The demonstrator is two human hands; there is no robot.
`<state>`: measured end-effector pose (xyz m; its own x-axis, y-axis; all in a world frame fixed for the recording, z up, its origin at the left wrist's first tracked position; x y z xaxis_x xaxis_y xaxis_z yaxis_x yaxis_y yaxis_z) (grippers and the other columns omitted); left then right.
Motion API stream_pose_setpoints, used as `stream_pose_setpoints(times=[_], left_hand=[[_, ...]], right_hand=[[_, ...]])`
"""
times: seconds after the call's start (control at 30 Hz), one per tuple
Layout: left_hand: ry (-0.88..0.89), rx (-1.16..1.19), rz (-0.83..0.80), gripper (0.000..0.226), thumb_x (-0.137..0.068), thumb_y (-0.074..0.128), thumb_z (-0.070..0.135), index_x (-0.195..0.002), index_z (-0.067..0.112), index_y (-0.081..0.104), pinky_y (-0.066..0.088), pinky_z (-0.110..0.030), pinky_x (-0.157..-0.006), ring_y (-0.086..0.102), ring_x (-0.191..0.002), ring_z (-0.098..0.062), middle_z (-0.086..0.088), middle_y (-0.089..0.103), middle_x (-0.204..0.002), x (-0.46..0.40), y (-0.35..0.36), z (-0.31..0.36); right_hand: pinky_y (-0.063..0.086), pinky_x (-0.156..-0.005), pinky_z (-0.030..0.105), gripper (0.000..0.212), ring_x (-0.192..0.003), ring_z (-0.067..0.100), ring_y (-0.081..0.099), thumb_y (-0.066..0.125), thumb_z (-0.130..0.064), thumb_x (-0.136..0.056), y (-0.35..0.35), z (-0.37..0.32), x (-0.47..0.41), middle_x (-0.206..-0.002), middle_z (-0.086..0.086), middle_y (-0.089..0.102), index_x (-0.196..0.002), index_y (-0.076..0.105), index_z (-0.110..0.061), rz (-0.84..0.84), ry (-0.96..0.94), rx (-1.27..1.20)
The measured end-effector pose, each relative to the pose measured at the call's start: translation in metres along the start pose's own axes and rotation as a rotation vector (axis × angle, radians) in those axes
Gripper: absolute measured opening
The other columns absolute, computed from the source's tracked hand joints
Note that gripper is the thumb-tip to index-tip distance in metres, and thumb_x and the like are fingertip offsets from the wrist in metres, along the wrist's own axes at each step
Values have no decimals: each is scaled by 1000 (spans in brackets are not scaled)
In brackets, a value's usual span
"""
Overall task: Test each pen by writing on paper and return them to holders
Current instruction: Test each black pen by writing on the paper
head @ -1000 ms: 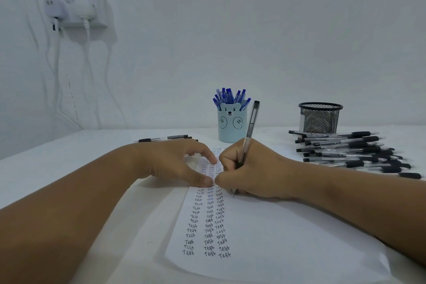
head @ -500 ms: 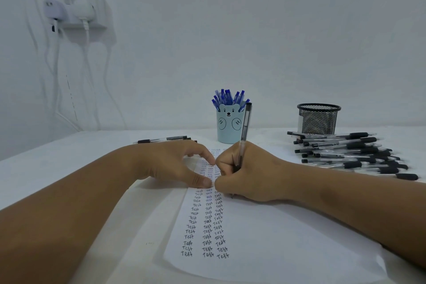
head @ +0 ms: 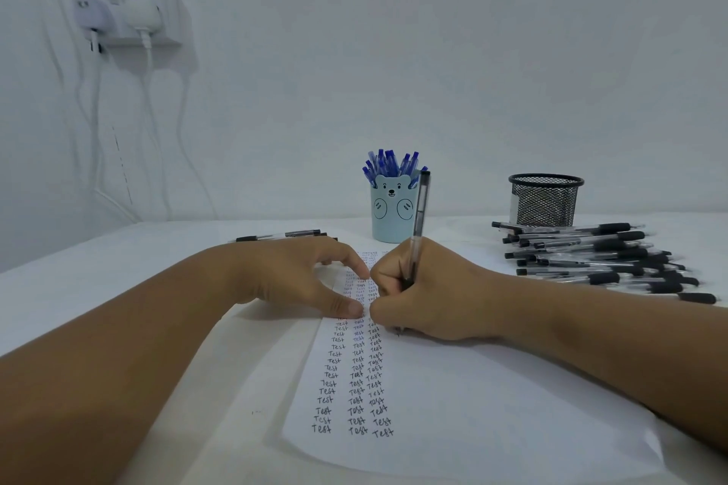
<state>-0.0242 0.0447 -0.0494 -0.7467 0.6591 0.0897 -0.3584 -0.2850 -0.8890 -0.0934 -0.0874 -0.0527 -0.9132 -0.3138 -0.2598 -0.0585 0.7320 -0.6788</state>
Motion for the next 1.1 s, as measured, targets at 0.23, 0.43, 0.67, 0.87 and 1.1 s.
stream_pose_setpoints(times=[0.23,0.43,0.67,0.87,1.1], left_hand=[[-1,-21,4,46,-77,81,48,-117,50,59,31,-24,-98,41,-108,12,33,44,-119,0,0,0],[6,-15,-4,42,-77,81,48,-113,51,59,31,-24,-98,38,-105,18,33,44,-118,0,0,1],[4,-20,0,43,-78,80,49,-114,52,59,31,-22,-95,37,-104,20,34,43,-119,1,0,1],[7,-17,2,43,-77,81,48,-115,50,59,31,-23,-97,39,-103,18,34,44,-117,0,0,1],[7,-14,5,44,-78,81,47,-117,50,60,32,-21,-92,40,-102,16,35,44,-114,0,0,1]], right_hand=[[35,-51,21,41,-57,23,49,69,-2,-84,0,0,0,-59,33,50,-55,40,3,-12,-1,0],[32,-52,27,41,-57,24,43,67,0,-83,-2,0,1,-60,35,44,-54,38,-2,2,0,-11],[30,-49,24,40,-54,21,39,67,1,-82,-2,-2,0,-61,35,45,-53,39,-2,-2,-6,21],[33,-48,20,41,-53,21,44,66,1,-83,-2,-1,0,-60,34,46,-52,40,-4,-11,-11,16],[32,-47,19,39,-52,21,43,66,3,-83,-2,-1,0,-58,33,45,-54,40,0,-6,-12,-4]])
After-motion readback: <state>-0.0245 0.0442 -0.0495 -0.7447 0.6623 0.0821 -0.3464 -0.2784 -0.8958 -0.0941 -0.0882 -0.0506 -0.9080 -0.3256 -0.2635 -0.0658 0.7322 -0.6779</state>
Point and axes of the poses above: each hand's wrist, its own x-axis away from the middle knuckle, its own y-axis out of the palm, z = x × y, the point moved 6 cm from there along -x, towards the middle knuckle
